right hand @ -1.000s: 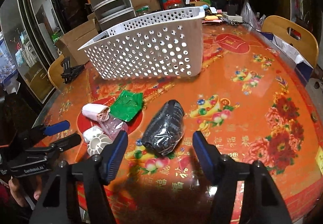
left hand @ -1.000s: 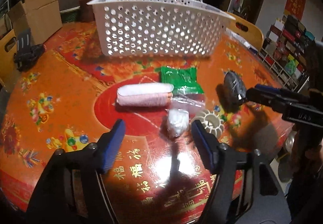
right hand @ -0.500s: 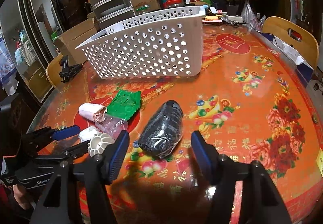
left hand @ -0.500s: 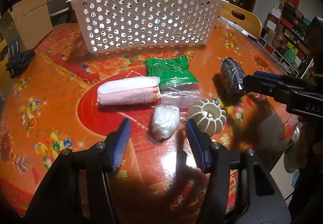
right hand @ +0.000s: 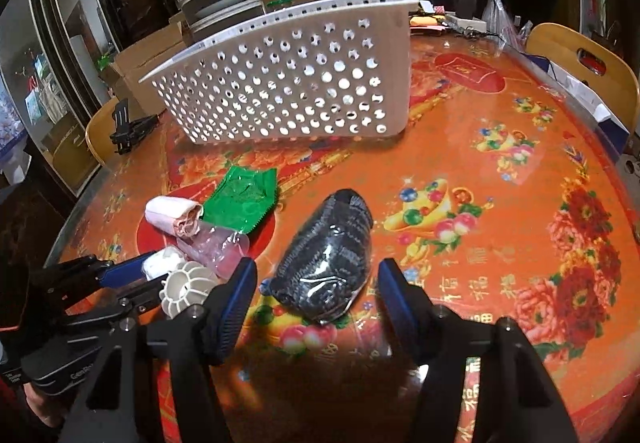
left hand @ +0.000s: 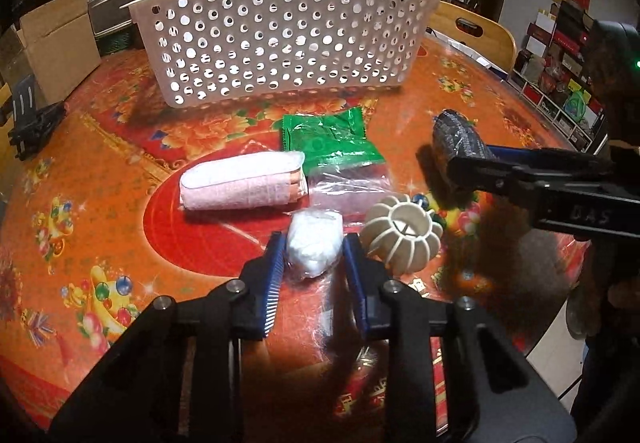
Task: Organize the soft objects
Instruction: 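Grasp the small white plastic bag with the left gripper while the right grasps the black mesh bundle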
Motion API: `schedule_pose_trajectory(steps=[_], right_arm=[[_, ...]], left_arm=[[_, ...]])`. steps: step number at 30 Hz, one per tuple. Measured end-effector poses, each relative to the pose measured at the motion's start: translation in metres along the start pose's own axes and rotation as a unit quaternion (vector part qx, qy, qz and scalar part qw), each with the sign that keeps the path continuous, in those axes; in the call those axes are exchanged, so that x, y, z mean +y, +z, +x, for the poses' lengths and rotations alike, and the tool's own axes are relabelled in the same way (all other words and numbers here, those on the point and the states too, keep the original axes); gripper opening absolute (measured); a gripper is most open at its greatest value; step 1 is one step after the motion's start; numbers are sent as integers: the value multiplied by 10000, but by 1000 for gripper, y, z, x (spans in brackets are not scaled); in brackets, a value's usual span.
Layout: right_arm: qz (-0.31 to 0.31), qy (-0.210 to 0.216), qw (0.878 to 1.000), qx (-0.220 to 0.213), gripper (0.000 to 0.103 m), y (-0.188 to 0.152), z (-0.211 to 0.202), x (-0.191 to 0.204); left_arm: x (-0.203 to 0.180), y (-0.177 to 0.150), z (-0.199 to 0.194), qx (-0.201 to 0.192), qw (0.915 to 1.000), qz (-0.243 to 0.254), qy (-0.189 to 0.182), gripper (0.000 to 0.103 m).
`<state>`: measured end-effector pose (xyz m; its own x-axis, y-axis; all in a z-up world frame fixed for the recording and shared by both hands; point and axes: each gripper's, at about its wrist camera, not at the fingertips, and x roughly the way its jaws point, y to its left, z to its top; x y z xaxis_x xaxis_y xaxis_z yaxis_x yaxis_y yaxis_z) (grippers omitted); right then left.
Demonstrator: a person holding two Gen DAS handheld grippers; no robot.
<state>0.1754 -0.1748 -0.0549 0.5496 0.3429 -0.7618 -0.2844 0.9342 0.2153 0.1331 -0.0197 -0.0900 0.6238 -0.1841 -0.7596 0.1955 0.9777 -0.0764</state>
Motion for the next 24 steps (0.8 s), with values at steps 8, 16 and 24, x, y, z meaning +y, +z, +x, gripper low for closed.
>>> schedule_pose_trajectory(steps=[8, 16, 24], right_arm=[[-82, -26, 10000, -20, 49, -4, 1, 3], [-147, 80, 9995, -264, 48, -6, -20, 9], [-208, 146, 9982, -534, 48, 3, -45, 14]], left_arm=[[4, -4, -10, -184, 9998, -19, -12, 27], [16, -5, -29, -410, 9991, -143, -4, 27], [24, 3, -50, -636, 9978, -199, 47, 27]])
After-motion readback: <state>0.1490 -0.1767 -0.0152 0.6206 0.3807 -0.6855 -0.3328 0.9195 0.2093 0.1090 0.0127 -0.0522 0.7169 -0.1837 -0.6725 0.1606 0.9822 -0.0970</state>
